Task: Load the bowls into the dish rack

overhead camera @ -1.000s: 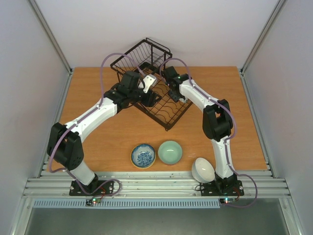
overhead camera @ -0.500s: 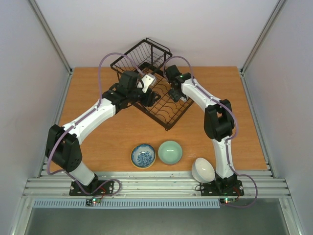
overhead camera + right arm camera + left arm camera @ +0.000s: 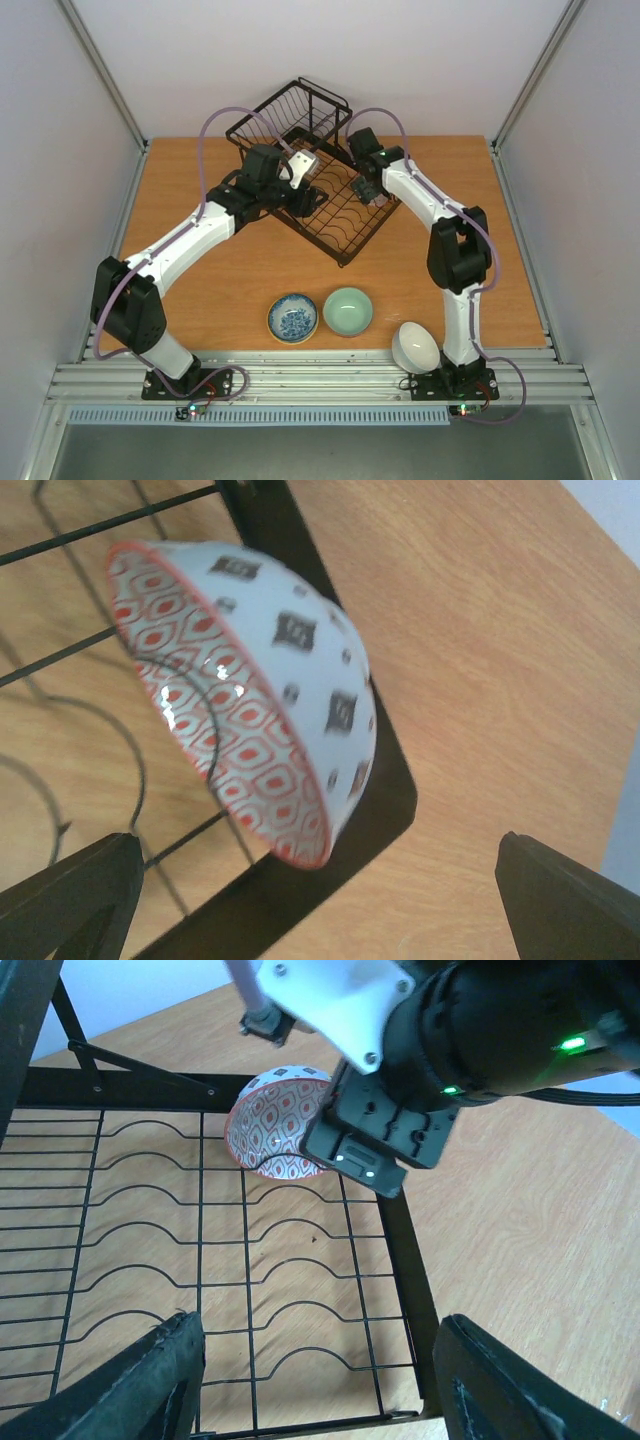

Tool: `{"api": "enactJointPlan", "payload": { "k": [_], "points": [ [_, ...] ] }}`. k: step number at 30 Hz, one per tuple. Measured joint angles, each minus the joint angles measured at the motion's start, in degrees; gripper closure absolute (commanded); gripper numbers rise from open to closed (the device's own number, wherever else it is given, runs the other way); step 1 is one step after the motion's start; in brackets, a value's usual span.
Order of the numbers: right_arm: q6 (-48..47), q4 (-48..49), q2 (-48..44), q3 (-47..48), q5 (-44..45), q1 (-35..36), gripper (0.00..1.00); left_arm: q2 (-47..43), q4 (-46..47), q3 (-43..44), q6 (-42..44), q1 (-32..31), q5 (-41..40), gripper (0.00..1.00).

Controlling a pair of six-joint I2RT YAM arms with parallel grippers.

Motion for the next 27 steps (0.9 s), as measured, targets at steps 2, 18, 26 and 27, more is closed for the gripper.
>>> {"api": "enactJointPlan", "payload": {
  "k": [2,18,26,27],
  "points": [
    [1.5,0.4,-3.1,-3.0,-2.5,-0.1,0.06,0.0,0.0,0.0,0.0,0.0,0.0,0.36],
    [28.7,-1.4,-51.3,-43.9,-18.7,12.3,0.69,0.0,0.3,0.0,-3.7,0.0,2.3,0.36],
    [39.5,-7.0,-49.7,-49.0,-16.4,24.6,0.72,0.1,0.3,0.0,-4.6,0.0,3.1,0.36],
    [40.4,-7.0,-49.1,-49.4,-16.3,25.2,0.72,0.1,0.3,0.0,-4.6,0.0,3.1,0.36]
  ]
}}
